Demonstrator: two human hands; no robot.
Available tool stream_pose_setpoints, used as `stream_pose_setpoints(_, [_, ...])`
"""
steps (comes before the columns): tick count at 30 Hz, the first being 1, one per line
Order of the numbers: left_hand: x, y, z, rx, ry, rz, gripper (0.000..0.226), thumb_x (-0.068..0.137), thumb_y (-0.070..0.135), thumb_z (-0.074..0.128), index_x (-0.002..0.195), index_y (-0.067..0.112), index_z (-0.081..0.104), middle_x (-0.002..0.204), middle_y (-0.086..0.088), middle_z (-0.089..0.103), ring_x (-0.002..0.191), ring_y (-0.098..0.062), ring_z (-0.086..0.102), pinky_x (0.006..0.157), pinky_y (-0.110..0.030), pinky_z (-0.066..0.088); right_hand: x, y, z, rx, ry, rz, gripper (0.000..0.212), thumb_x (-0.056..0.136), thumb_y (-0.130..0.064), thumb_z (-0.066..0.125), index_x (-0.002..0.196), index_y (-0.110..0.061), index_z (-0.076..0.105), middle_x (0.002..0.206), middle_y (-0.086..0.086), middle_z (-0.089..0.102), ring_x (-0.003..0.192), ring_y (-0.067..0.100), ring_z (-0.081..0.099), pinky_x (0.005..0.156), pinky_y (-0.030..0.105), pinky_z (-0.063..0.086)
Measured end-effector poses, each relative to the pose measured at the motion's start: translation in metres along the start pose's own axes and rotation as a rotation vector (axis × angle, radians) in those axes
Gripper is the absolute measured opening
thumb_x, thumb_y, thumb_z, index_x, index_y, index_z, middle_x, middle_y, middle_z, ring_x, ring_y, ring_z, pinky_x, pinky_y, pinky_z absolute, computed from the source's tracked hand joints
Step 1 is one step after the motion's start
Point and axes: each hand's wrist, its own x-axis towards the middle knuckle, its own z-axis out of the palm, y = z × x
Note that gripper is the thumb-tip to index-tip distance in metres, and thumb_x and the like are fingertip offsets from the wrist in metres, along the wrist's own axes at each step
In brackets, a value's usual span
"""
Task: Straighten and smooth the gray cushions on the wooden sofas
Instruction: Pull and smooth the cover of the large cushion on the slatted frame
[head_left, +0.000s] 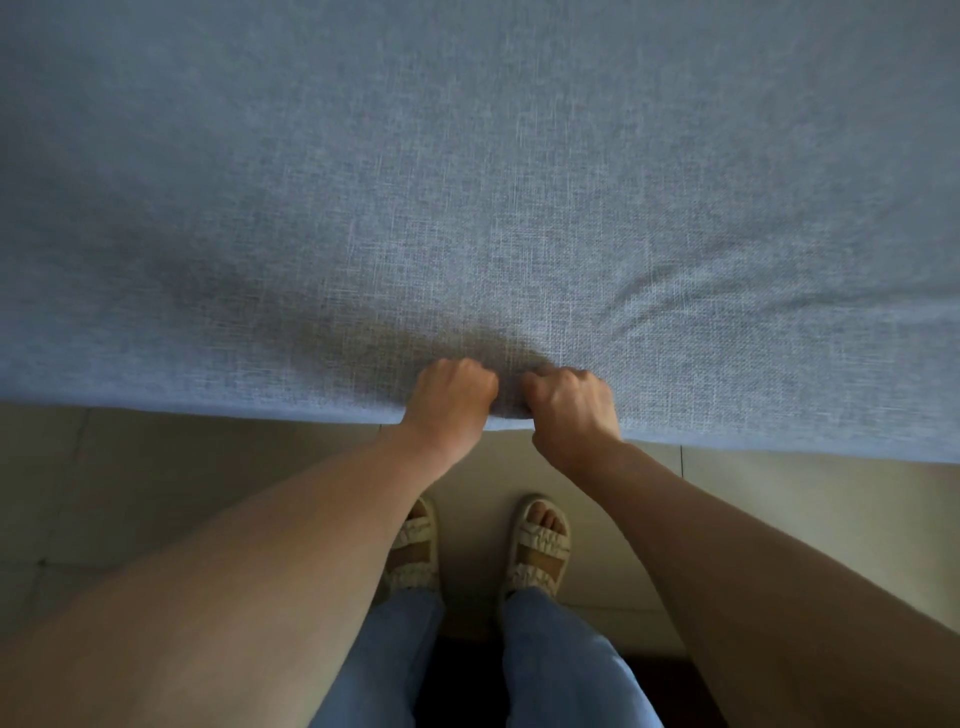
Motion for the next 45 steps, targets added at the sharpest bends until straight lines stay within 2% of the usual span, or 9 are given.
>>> stream_pose_setpoints(6, [-0.031,0.010,0.015,-0.037,-0.060,-0.012,0.022,0.089,-0.005,0.049,0.099,0.007,0.065,0.103,-0.009,0.064,0.096,-0.027,0.062,0.074,-0.033,0.051,-0.031,-0.011,0.011,0.019,-0.092,0.002,0.031,0.087,-0.001,0.047,0.113,-0.014,0.057,0.115,0.002,0.058,0.105,0.025,0.057,0.073,0.031,0.039])
stream_pose_setpoints(14, [-0.047,0.011,0.020,-0.067,-0.155,0.034,0.022,0.093,0.001,0.049,0.107,0.009,0.064,0.108,-0.006,0.063,0.101,-0.024,0.061,0.078,-0.029,0.048,-0.049,-0.016,0.012,-0.002,-0.217,-0.036,0.028,0.087,-0.006,0.054,0.114,-0.014,0.055,0.118,0.002,0.055,0.108,0.024,0.056,0.077,0.032,0.045])
stream_pose_setpoints(17, [-0.047,0.004,0.010,-0.157,-0.180,0.051,0.019,0.095,0.015,0.055,0.111,0.016,0.064,0.112,-0.002,0.064,0.102,-0.021,0.063,0.082,-0.029,0.050,-0.045,-0.018,0.003,0.062,-0.215,0.003,0.020,0.090,-0.016,0.055,0.110,-0.017,0.057,0.114,0.001,0.059,0.104,0.024,0.058,0.075,0.031,0.040])
stream_pose_setpoints(19, [-0.047,-0.004,-0.005,-0.233,-0.187,0.043,0.027,0.093,0.027,0.060,0.118,0.016,0.059,0.118,-0.001,0.061,0.107,-0.019,0.060,0.086,-0.028,0.047,-0.038,-0.022,-0.010,0.128,-0.201,0.059,0.027,0.091,-0.029,0.059,0.116,-0.018,0.054,0.117,0.000,0.057,0.106,0.022,0.056,0.082,0.030,0.042])
stream_pose_setpoints(22, [-0.043,-0.026,-0.032,-0.239,-0.161,-0.014,0.048,0.091,0.032,0.062,0.132,0.015,0.044,0.127,-0.003,0.049,0.111,-0.019,0.053,0.088,-0.029,0.047,-0.021,-0.030,-0.036,0.152,-0.191,0.086,0.056,0.085,-0.038,0.066,0.131,-0.018,0.041,0.131,0.004,0.041,0.118,0.022,0.043,0.098,0.033,0.038])
stream_pose_setpoints(24, [-0.038,-0.047,-0.053,-0.253,-0.149,-0.081,0.061,0.090,0.032,0.064,0.141,0.016,0.034,0.139,-0.005,0.038,0.123,-0.022,0.045,0.096,-0.034,0.045,-0.006,-0.039,-0.061,0.103,-0.200,0.071,0.070,0.083,-0.043,0.067,0.139,-0.019,0.032,0.141,0.006,0.028,0.128,0.024,0.032,0.107,0.035,0.031])
stream_pose_setpoints(27, [-0.030,-0.084,-0.088,-0.264,-0.175,-0.151,0.071,0.091,0.033,0.062,0.148,0.017,0.022,0.155,-0.006,0.018,0.139,-0.026,0.026,0.109,-0.040,0.031,0.019,-0.059,-0.101,0.088,-0.212,0.087,0.083,0.083,-0.049,0.065,0.147,-0.022,0.021,0.151,0.007,0.012,0.139,0.027,0.016,0.114,0.038,0.020])
stream_pose_setpoints(33, [-0.028,-0.161,-0.148,-0.266,-0.128,-0.263,0.077,0.092,0.036,0.059,0.151,0.020,0.012,0.159,-0.005,0.007,0.145,-0.025,0.013,0.114,-0.044,0.019,0.072,-0.115,-0.173,0.096,-0.149,0.039,0.085,0.083,-0.052,0.063,0.148,-0.022,0.017,0.153,0.008,0.006,0.142,0.027,0.009,0.116,0.037,0.015])
stream_pose_setpoints(45, [0.001,-0.289,-0.223,-0.285,-0.033,-0.479,0.077,0.091,0.041,0.058,0.151,0.021,0.012,0.157,-0.002,0.018,0.143,-0.024,0.019,0.112,-0.045,0.021,0.199,-0.183,-0.254,0.129,-0.028,-0.100,0.084,0.083,-0.047,0.066,0.148,-0.024,0.017,0.154,0.007,0.005,0.143,0.028,0.008,0.117,0.038,0.016])
